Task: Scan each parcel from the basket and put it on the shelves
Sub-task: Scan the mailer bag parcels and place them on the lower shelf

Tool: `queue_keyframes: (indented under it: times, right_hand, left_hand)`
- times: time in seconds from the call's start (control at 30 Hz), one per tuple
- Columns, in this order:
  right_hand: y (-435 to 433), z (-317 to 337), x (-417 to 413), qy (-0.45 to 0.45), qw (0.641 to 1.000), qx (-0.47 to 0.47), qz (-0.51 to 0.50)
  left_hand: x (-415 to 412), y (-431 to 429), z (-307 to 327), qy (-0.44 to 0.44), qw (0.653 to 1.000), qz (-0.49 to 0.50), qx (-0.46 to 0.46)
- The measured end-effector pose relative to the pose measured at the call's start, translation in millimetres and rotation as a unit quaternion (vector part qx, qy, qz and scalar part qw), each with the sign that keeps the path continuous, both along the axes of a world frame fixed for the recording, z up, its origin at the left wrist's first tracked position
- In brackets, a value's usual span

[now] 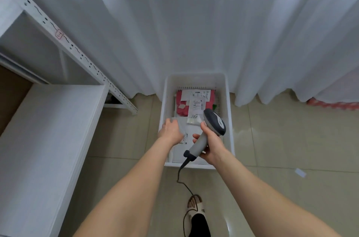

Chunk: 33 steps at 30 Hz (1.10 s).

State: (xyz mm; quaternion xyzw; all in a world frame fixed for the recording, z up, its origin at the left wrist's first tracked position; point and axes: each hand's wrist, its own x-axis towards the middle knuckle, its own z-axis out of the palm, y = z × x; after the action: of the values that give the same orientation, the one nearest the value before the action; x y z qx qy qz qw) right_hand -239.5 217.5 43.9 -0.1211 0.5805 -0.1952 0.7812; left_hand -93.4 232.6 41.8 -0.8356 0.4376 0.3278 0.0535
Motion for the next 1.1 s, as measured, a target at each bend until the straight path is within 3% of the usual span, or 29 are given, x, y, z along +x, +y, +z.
queue_keyframes:
  times: [0.2, 0.43, 0.7, 0.87, 1.03, 1.1]
  right_hand:
    - [-59.1, -67.5, 32.0, 0.007, 1.000, 0.023, -0.010]
    - [-131.7, -225.7, 46.3, 0.035, 0.999, 0.012, -0.012]
    - [-173.4, -377.9, 46.8, 0.013, 1.000, 0.024, -0.005]
    - [-180.7, -410.8, 49.8, 0.006, 1.000, 0.021, -0.014]
    - [-177.0, -406.1, 50.7, 0.030, 0.999, -0.001, -0.024]
    - [-184.7, -406.3, 52.1, 0.061, 0.997, -0.020, -0.031]
  left_hand:
    - [26.9, -65.6, -72.4, 0.020, 1.000, -0.003, 0.018]
    - [48.4, -137.8, -233.6, 0.157, 0.971, 0.180, -0.028]
    - [58.3, -174.7, -402.2, 0.216, 0.926, 0.309, -0.029]
    - [52.1, -187.0, -448.0, 0.215, 0.905, 0.362, -0.053]
    - [46.3, -183.9, -442.3, 0.260, 0.894, 0.363, -0.047]
    - [50.9, -185.3, -441.6, 0.295, 0.874, 0.379, -0.070]
